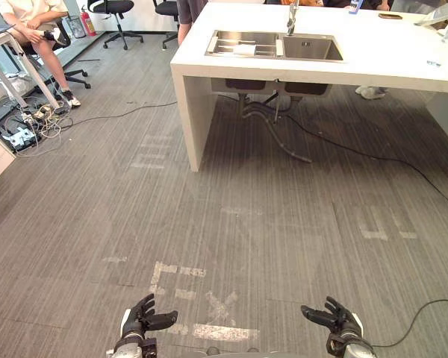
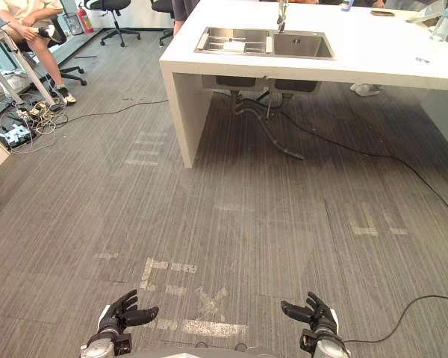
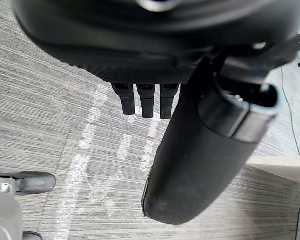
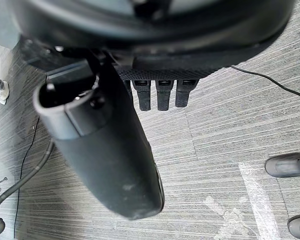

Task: Walk over to the sink, pick up the cup, carry it to the dishwasher, place the cup inside the dishwasher, then close the dishwasher door

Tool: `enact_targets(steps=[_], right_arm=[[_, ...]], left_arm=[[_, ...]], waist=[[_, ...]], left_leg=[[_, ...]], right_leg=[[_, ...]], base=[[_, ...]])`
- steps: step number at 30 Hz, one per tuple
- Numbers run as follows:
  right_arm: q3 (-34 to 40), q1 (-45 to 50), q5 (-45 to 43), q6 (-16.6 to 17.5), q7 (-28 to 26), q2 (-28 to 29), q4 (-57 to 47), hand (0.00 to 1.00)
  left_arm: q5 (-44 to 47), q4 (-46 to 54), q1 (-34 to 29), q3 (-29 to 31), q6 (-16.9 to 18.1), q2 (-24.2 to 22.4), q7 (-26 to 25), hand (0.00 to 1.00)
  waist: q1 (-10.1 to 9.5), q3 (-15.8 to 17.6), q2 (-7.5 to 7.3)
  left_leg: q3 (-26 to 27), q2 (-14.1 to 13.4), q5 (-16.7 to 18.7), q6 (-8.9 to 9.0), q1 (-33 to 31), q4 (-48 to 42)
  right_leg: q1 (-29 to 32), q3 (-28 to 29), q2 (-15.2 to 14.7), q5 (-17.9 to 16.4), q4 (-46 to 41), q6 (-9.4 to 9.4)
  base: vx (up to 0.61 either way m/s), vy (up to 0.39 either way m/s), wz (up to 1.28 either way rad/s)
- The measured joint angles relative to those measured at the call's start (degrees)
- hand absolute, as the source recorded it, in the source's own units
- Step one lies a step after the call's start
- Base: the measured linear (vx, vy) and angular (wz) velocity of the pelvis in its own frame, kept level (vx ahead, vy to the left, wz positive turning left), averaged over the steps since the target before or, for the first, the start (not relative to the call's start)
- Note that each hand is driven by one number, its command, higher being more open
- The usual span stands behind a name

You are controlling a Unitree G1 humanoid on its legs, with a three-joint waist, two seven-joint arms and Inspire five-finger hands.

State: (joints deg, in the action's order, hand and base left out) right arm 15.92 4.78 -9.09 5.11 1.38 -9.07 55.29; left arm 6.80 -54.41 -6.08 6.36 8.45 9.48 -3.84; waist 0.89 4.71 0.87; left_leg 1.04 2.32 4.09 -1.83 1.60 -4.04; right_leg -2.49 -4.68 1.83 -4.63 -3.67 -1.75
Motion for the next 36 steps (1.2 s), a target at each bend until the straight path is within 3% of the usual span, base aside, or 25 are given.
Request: enact_targets(steps=[19,24,28,30,32,34,36], right_arm=[[1.24,-0.99,0.12,-0.05,0.08,0.02,0.03,0.90],[1.31,-1.68,0.12,-0.05,0.66,0.02,-0.13,0.90],[1.76,-1.71,0.13,-0.26,1.34,-0.01,-0.16,0.90],[1.69,-1.98,0.16,-0.37,1.32,0.03,-0.23,0.90],[1.30,-1.59,0.19,-0.67,1.17,0.28,-0.62,0.90],[1.27,-0.68,0.18,-1.21,1.26,0.18,-0.62,0.90],[0.48,-1.00,0.17,-1.44,1.09,0.13,-0.62,0.90]], left_arm=[[0.32,2.87,0.28,-2.49,0.15,-0.14,0.01,0.90],[1.24,3.40,0.16,-2.47,0.18,-0.29,-0.07,0.90],[1.57,7.04,-0.15,-2.48,0.19,-0.78,-0.11,0.90],[1.87,8.05,-0.18,-2.61,0.22,-0.90,-0.27,0.90],[2.32,9.17,0.21,-3.45,0.27,-0.60,-0.94,0.90],[2.62,9.18,0.24,-4.06,0.25,-0.76,-1.14,0.90],[3.32,9.16,0.36,-3.77,0.20,-0.62,-1.32,0.90]], waist=[[0.18,1.23,0.69],[0.04,1.36,0.91],[-0.13,1.61,1.08],[-0.15,2.41,1.32],[0.18,3.64,1.01],[0.35,3.84,0.92],[0.39,5.60,1.17]], left_leg=[[2.02,-0.24,0.41,0.72,-0.16,1.32],[4.43,-1.29,4.12,0.64,-2.65,-3.60],[5.17,-1.40,8.80,0.03,-5.63,-10.31],[5.94,-1.00,12.47,-1.10,-5.84,-13.90],[4.75,-0.08,14.45,-1.67,-4.73,-15.79],[3.62,0.54,16.26,-1.95,-3.31,-16.41],[2.08,-0.48,17.81,-1.57,1.04,-14.84]], right_leg=[[1.50,2.11,0.23,-0.03,0.43,0.06],[2.93,4.54,1.01,-0.81,-0.88,0.44],[7.70,5.18,0.74,-6.80,-10.99,1.47],[12.73,5.28,0.00,-11.31,-24.62,4.53],[19.28,3.96,-1.51,-12.09,-40.22,5.09],[22.09,2.61,-3.39,-13.74,-45.56,4.19],[24.75,-0.12,-4.46,-14.92,-41.80,4.39]], base=[[0.02,0.008,-0.06],[0.03,0.011,-0.26],[0.08,0.018,-0.11],[0.09,0.051,-0.13],[0.17,0.044,0.23],[0.30,0.007,0.38],[0.44,-0.056,0.31]])
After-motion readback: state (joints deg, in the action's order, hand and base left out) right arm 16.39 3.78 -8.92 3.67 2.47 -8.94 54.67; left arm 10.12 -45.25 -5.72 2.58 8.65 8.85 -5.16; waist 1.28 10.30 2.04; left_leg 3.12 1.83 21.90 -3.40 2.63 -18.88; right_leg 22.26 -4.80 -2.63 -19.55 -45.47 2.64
